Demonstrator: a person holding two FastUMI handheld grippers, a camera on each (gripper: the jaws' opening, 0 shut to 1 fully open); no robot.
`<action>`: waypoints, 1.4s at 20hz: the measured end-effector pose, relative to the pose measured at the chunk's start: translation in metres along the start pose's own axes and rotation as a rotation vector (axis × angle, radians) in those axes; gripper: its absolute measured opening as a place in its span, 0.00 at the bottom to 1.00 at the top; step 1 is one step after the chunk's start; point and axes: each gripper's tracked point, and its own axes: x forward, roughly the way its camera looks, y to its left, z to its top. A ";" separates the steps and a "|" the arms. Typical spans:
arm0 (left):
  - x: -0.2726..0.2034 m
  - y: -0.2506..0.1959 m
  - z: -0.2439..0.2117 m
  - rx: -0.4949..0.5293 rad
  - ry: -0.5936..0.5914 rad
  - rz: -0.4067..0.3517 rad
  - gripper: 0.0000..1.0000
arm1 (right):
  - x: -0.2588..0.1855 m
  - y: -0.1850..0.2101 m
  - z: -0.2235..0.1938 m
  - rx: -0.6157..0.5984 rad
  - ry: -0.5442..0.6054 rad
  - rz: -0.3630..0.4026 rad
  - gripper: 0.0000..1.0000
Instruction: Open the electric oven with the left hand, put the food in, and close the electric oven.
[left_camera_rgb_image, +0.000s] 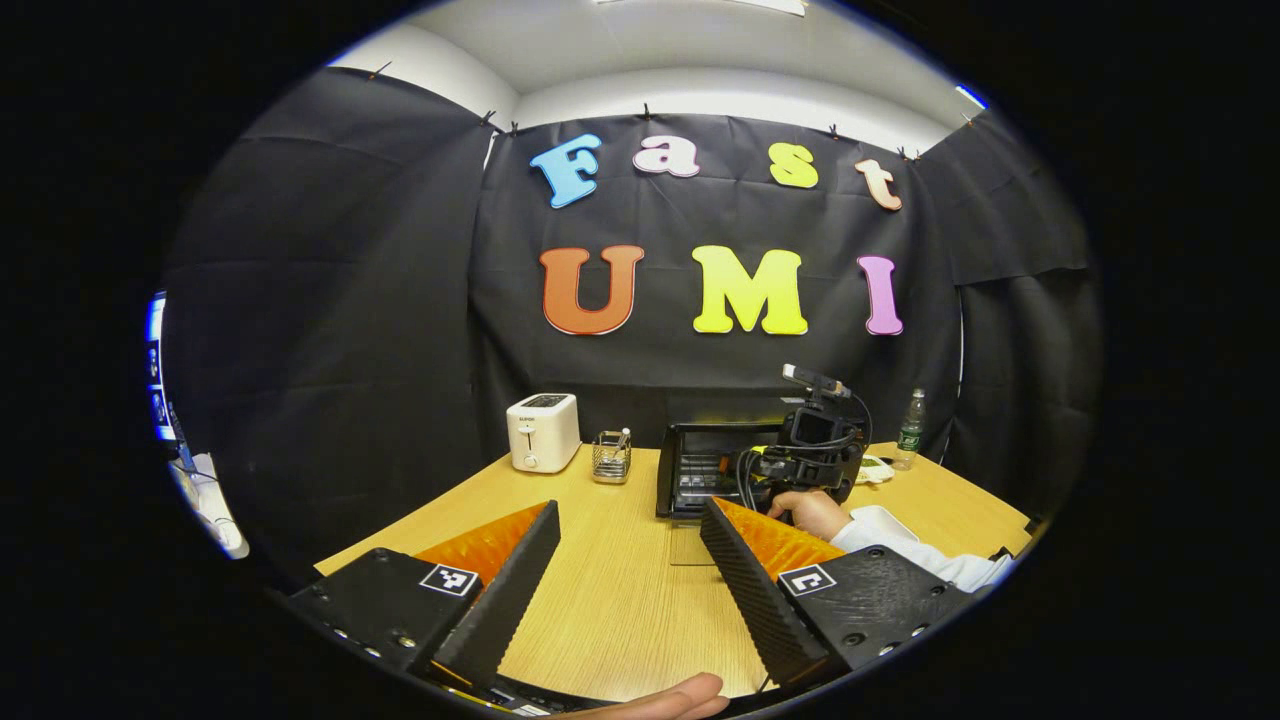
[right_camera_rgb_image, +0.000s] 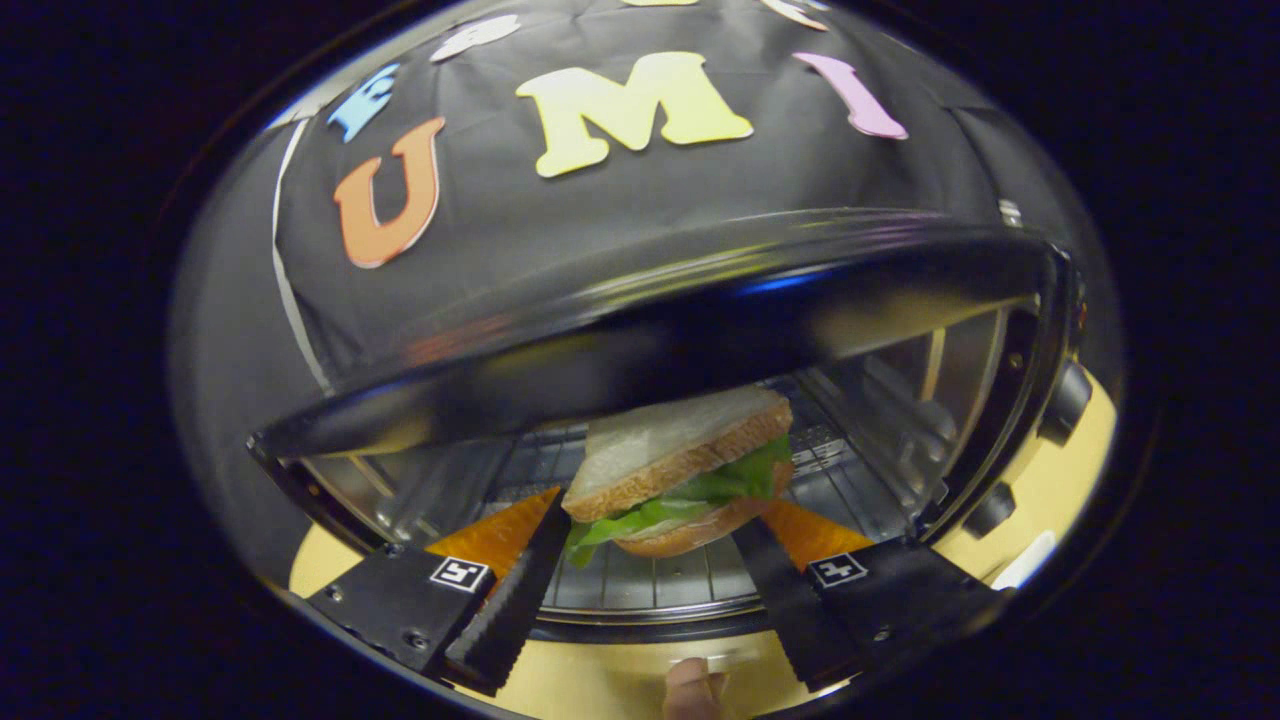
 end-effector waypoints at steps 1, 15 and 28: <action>-0.001 -0.001 0.000 -0.001 0.001 -0.001 0.93 | 0.000 0.001 -0.004 -0.048 0.031 -0.005 0.96; -0.011 -0.009 -0.004 0.004 0.039 0.021 0.93 | -0.058 -0.005 -0.019 -0.047 0.242 0.046 0.98; 0.025 -0.058 -0.026 -0.021 0.137 -0.053 0.94 | -0.250 -0.041 0.070 -0.089 -0.151 0.187 1.00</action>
